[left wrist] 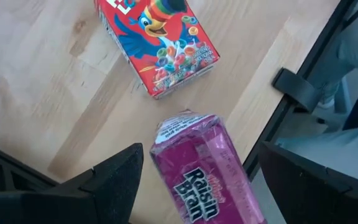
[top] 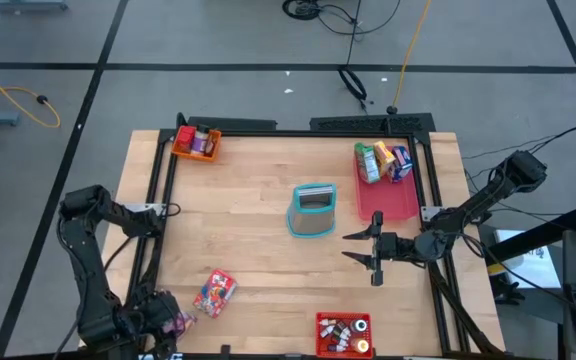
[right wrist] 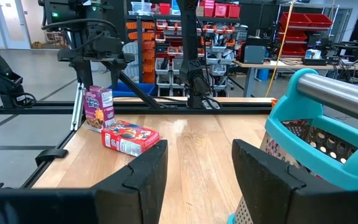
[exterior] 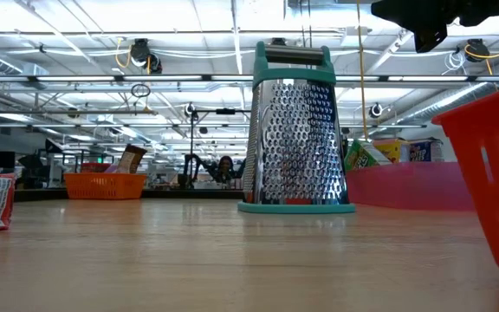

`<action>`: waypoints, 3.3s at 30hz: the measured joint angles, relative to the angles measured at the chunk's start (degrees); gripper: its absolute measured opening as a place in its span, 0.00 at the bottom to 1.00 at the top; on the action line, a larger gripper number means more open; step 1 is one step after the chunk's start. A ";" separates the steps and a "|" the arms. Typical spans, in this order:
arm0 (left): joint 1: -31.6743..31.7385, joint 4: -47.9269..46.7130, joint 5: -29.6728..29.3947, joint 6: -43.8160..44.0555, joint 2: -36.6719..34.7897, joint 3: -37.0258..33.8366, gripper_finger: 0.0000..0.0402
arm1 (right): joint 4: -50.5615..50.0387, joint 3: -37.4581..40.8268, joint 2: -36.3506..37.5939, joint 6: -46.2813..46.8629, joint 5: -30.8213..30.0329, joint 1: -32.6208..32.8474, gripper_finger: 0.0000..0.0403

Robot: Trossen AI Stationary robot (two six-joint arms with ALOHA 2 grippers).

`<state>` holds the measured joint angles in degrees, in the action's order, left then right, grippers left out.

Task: Pick & Place Kitchen Items
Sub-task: Put the purple cereal box into the pink bin

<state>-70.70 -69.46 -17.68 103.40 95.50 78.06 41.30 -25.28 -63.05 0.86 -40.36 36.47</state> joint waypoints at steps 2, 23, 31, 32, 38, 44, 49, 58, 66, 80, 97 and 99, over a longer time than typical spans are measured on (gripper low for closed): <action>0.01 0.03 -0.01 1.22 0.00 0.00 0.80 | 0.00 0.00 0.00 0.00 0.00 0.02 0.42; 0.86 -0.39 5.42 19.98 0.00 0.00 0.79 | -0.02 0.00 0.00 -0.02 0.00 0.01 0.42; 2.94 1.91 8.02 17.77 1.84 -0.09 0.79 | 0.00 0.00 0.00 0.00 0.00 -0.01 0.42; 3.20 2.28 9.62 17.75 2.24 -0.28 0.79 | -0.02 0.00 0.00 0.00 0.00 -0.01 0.42; 4.75 2.19 16.09 15.64 2.54 -0.37 0.67 | -0.02 0.00 0.00 0.00 -0.02 0.02 0.42; 5.16 2.46 15.69 12.62 2.54 -0.37 0.35 | 0.00 0.00 0.01 0.00 -0.01 0.00 0.42; 6.07 2.99 17.48 10.98 2.37 -0.35 0.12 | 0.00 0.00 0.01 0.26 0.05 0.02 0.42; 14.55 1.15 22.79 -1.31 2.25 3.48 0.03 | 0.01 0.00 0.02 1.49 3.27 -0.03 0.42; 24.97 -1.23 20.60 -17.05 2.21 9.56 0.02 | 0.45 0.00 0.02 1.99 11.96 -0.81 0.42; 36.17 1.30 18.00 -34.10 2.19 16.36 0.01 | 0.80 0.00 -0.55 4.53 17.39 -1.27 0.42; 43.96 17.20 17.58 -52.82 9.13 17.78 0.00 | 1.76 -9.06 -17.17 12.19 31.67 -7.93 0.42; 44.33 17.83 17.49 -54.50 11.00 19.26 0.00 | 1.75 -10.18 -19.19 12.20 31.76 -8.60 0.43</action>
<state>-26.37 -51.63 -0.19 48.90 106.50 97.32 43.05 -35.46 -82.23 13.07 -8.60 27.87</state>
